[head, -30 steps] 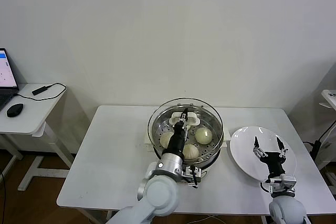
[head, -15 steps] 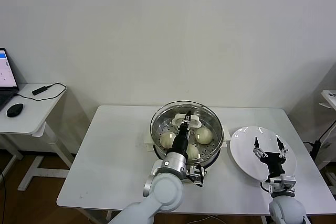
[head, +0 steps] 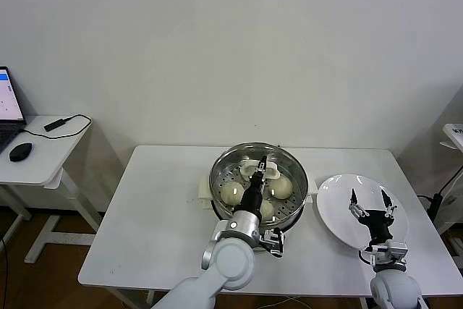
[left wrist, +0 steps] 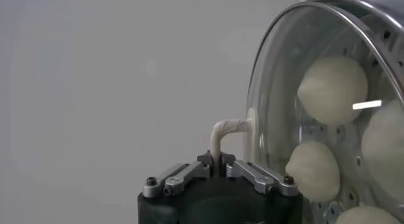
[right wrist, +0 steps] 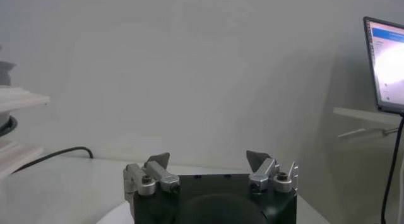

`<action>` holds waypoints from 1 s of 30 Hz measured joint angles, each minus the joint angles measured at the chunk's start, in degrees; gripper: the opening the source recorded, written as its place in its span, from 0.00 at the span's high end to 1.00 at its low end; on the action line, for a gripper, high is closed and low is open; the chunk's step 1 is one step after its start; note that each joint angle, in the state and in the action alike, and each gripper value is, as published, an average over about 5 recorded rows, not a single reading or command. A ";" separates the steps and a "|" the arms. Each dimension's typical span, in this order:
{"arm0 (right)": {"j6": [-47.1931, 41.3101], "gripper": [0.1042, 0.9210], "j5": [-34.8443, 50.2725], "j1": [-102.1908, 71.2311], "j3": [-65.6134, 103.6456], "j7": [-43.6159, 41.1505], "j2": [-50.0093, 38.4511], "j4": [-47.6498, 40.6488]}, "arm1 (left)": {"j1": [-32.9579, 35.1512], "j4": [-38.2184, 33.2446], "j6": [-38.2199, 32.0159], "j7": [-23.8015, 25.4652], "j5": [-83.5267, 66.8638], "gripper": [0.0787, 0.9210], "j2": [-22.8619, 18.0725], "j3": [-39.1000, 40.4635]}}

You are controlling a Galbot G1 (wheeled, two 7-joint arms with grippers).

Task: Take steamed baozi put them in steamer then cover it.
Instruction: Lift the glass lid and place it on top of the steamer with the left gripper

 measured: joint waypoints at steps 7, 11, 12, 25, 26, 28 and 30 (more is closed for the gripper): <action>0.09 0.12 -0.03 0.08 0.05 -0.02 -0.02 -0.19 | -0.18 1.15 -0.42 -0.55 0.06 0.87 -0.38 -0.02; 0.14 0.12 -0.05 0.12 0.05 -0.03 -0.04 -0.26 | -0.17 1.71 -0.51 -0.96 0.00 0.87 -0.49 -0.12; 0.15 0.12 -0.06 0.12 0.05 -0.03 -0.05 -0.27 | -0.13 1.87 -0.50 -1.07 -0.03 0.87 -0.53 -0.16; 0.31 0.12 -0.31 0.28 -0.01 -0.06 0.02 -0.40 | 0.41 3.07 -0.83 -2.12 -0.45 0.87 -0.64 -0.84; 0.33 0.12 -0.33 0.27 -0.01 -0.06 0.04 -0.40 | 0.41 3.10 -0.85 -2.17 -0.50 0.87 -0.63 -0.86; 0.36 0.12 -0.35 0.25 0.01 -0.07 0.03 -0.40 | 0.46 3.14 -0.86 -2.22 -0.64 0.87 -0.66 -0.95; 0.38 0.12 -0.37 0.26 0.03 -0.07 -0.01 -0.39 | 0.55 3.18 -0.89 -2.27 -0.75 0.87 -0.78 -1.10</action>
